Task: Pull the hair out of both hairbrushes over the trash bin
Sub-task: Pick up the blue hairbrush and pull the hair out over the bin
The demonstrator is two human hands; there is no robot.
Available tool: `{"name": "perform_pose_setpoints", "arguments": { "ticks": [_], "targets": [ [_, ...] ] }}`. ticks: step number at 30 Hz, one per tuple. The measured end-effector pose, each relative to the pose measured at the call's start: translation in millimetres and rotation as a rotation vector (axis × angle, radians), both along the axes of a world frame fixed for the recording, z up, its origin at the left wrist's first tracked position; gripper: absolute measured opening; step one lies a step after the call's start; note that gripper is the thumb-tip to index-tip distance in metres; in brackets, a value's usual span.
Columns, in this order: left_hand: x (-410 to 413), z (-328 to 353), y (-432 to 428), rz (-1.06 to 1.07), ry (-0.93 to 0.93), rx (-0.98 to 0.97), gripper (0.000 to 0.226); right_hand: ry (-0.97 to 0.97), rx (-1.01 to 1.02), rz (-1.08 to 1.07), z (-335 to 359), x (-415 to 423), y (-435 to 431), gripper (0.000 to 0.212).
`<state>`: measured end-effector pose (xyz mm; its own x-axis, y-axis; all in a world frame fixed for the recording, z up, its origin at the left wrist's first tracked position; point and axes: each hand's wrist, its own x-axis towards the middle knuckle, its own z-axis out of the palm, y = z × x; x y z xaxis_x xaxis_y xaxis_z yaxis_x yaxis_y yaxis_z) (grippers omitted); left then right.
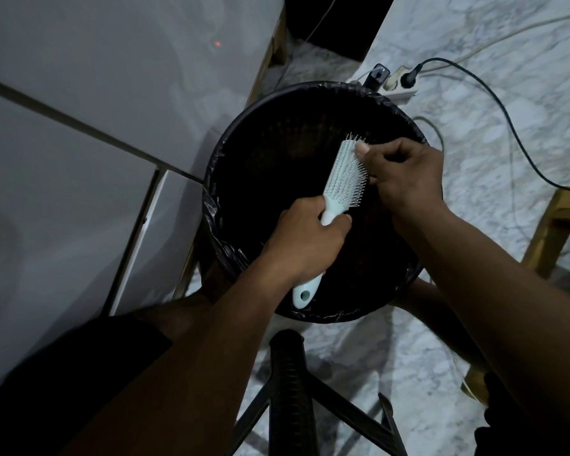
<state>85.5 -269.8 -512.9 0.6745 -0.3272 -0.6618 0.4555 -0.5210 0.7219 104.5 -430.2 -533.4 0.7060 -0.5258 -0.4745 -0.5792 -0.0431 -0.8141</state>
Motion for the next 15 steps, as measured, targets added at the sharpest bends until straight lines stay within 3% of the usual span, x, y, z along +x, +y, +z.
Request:
{"name": "perform_pose_setpoints", "arguments": {
  "ticks": [3,6,9,12,14,15],
  "targets": [
    [0.4,0.4,0.0,-0.002,-0.010,-0.008,0.018,0.003,0.127,-0.115,4.1,1.9,0.6,0.025],
    [3.1,1.6,-0.9,0.052,0.008,-0.028,0.018,0.006,0.396,-0.331,7.2,5.8,6.4,0.027],
    [4.4,0.6,-0.1,0.084,0.010,-0.013,0.019,0.080,0.507,-0.392,8.2,7.7,10.9,0.043],
    [2.7,-0.8,0.0,0.077,0.018,0.008,0.020,0.109,0.487,-0.338,7.6,9.3,7.0,0.049],
    [3.3,-1.2,0.0,0.086,0.026,0.015,0.021,0.062,0.477,-0.138,6.5,9.2,8.4,0.040],
    [3.8,-1.0,0.1,0.087,0.033,0.012,0.021,0.038,0.427,-0.015,4.7,7.5,10.2,0.046]
  ]
}}
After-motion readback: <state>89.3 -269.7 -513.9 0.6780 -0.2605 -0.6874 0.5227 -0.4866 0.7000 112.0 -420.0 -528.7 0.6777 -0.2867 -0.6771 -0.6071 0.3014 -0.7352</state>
